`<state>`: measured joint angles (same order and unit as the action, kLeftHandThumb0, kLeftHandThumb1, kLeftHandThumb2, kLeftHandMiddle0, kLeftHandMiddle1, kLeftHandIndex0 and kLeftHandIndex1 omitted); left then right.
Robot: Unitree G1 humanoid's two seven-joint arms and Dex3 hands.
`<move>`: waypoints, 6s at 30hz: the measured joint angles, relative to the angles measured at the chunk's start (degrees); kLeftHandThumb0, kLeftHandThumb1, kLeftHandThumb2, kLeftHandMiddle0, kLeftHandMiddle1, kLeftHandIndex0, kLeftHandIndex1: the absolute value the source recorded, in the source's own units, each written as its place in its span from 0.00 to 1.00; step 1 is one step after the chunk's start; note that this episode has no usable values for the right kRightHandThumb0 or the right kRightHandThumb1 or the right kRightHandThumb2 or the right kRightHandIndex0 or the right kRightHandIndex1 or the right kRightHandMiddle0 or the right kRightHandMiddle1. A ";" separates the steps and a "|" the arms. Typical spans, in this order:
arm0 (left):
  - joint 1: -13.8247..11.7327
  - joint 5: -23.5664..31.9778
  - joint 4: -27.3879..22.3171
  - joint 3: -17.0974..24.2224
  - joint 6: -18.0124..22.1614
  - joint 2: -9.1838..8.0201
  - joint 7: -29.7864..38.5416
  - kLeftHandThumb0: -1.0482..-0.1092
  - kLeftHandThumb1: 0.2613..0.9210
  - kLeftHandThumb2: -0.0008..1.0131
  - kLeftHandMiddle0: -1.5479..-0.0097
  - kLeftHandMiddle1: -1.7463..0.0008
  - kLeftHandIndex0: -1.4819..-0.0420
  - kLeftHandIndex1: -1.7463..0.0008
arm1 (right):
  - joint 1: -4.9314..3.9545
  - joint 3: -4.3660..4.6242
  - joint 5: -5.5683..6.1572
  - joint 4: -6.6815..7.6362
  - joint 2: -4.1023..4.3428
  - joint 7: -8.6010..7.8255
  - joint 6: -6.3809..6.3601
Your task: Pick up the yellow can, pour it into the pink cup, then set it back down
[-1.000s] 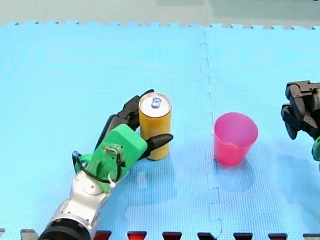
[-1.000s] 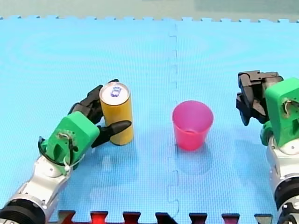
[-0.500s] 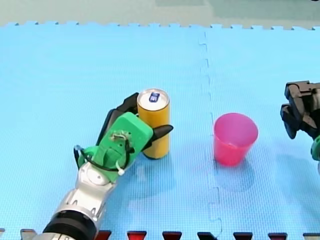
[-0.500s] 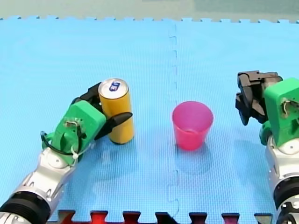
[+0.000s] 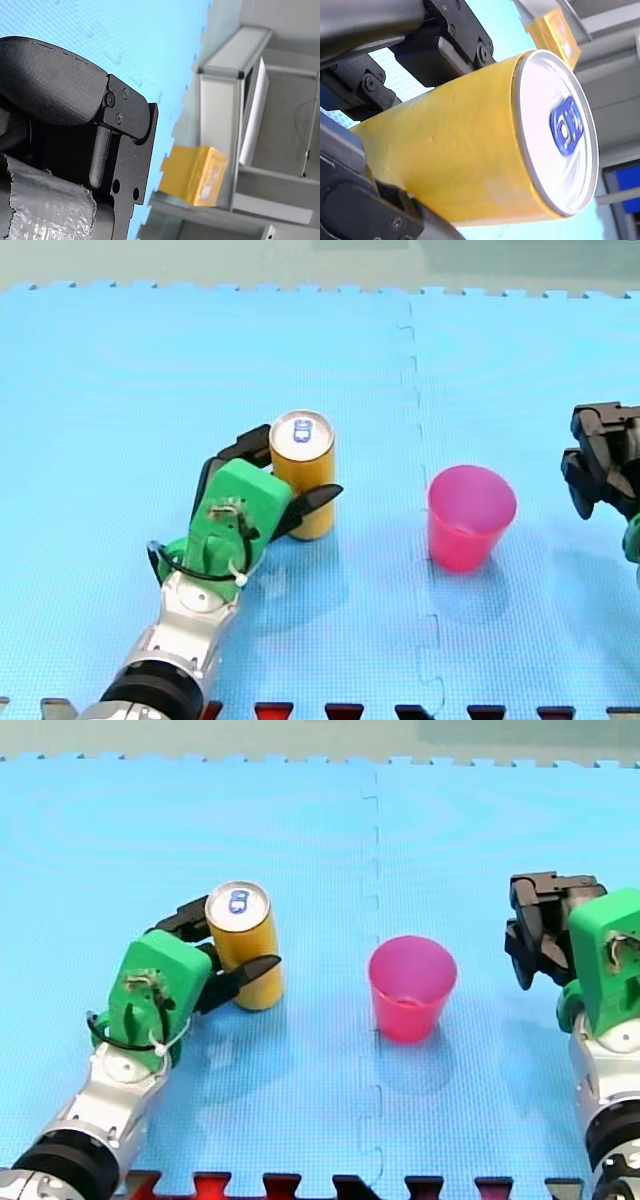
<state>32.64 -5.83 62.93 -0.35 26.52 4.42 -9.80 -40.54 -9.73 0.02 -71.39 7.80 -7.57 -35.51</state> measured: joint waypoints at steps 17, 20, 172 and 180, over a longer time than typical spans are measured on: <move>0.77 6.13 -1.72 4.56 -4.40 -0.46 7.69 0.75 0.75 0.00 0.11 0.98 0.17 0.99 | 0.00 0.10 -0.13 -0.27 -0.07 0.42 -0.01; 0.31 6.77 -3.62 4.95 -3.64 -0.43 8.54 0.75 0.75 0.00 0.10 0.98 0.16 1.00 | 0.00 0.17 -0.27 -0.30 -0.08 0.59 -0.05; 17.69 -55.60 -7.68 -43.39 -23.83 -6.50 -45.31 0.72 0.98 0.00 0.51 0.00 0.55 0.21 | 3.49 10.73 -9.32 12.67 -1.91 12.37 -7.71; 17.95 -54.12 -7.40 -43.00 -21.97 -6.52 -45.30 0.72 0.99 0.00 0.51 0.00 0.57 0.17 | 3.63 9.68 -6.83 13.90 -2.65 9.54 -6.03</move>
<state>50.58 -59.95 55.53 -43.35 4.55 -2.10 -55.10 -36.91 -0.05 -6.81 -57.48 5.15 1.97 -41.53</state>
